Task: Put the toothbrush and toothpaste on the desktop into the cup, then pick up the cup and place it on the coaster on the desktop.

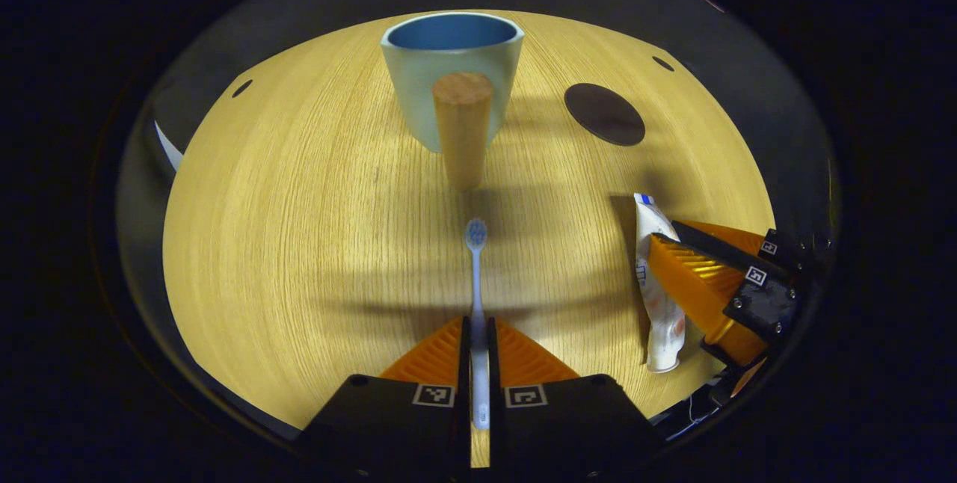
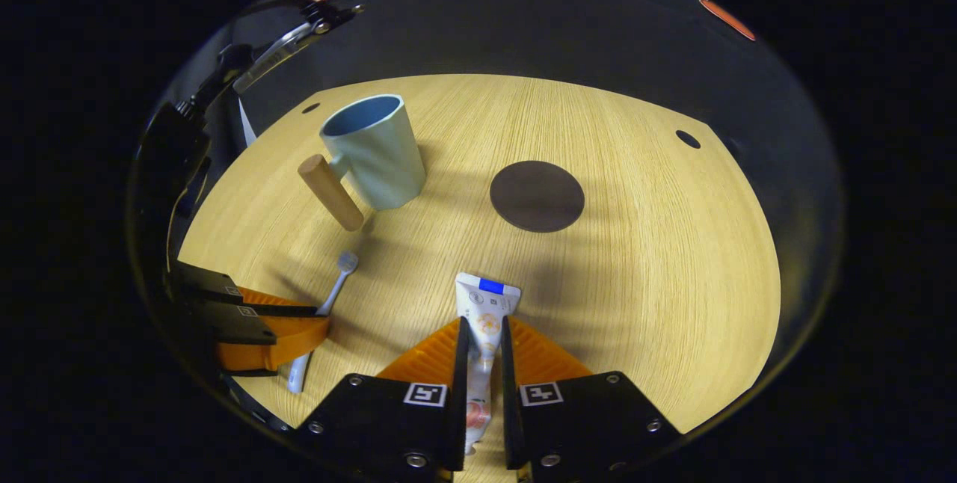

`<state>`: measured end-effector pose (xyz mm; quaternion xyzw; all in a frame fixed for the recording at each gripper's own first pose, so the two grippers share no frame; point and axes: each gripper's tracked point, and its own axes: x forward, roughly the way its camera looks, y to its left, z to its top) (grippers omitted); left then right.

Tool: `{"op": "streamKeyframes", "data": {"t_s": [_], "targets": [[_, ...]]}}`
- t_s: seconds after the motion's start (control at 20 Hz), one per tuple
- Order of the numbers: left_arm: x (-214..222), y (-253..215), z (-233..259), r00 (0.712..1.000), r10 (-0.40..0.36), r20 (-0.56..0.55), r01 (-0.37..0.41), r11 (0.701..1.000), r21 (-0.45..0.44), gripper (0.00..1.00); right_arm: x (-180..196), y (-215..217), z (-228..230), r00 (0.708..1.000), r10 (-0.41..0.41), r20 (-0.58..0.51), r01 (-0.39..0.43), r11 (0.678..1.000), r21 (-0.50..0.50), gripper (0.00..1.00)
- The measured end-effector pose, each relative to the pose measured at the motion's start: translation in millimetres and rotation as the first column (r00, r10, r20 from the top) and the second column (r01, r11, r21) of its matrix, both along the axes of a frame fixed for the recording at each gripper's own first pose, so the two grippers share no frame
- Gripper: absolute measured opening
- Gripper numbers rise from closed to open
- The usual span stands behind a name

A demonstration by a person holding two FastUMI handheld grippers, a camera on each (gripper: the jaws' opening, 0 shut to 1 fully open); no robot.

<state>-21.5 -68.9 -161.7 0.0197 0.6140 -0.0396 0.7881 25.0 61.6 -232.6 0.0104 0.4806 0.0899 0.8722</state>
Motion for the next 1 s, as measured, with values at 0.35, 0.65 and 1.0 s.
{"op": "streamKeyframes", "data": {"t_s": [0.35,0.65,1.0], "targets": [[4,37,28,0.998,0.059,0.031,-0.059,0.998,-0.004,0.10,8,-1,10,0.999,0.000,0.038,0.001,1.000,-0.021,0.18],[20,57,44,0.994,0.071,0.084,-0.067,0.997,-0.043,0.32,12,-1,49,0.993,0.007,0.114,-0.007,1.000,0.000,0.15],[21,35,39,0.996,0.050,0.076,-0.045,0.997,-0.068,0.68,6,7,32,0.999,0.015,0.050,-0.015,1.000,0.006,0.14]]}}
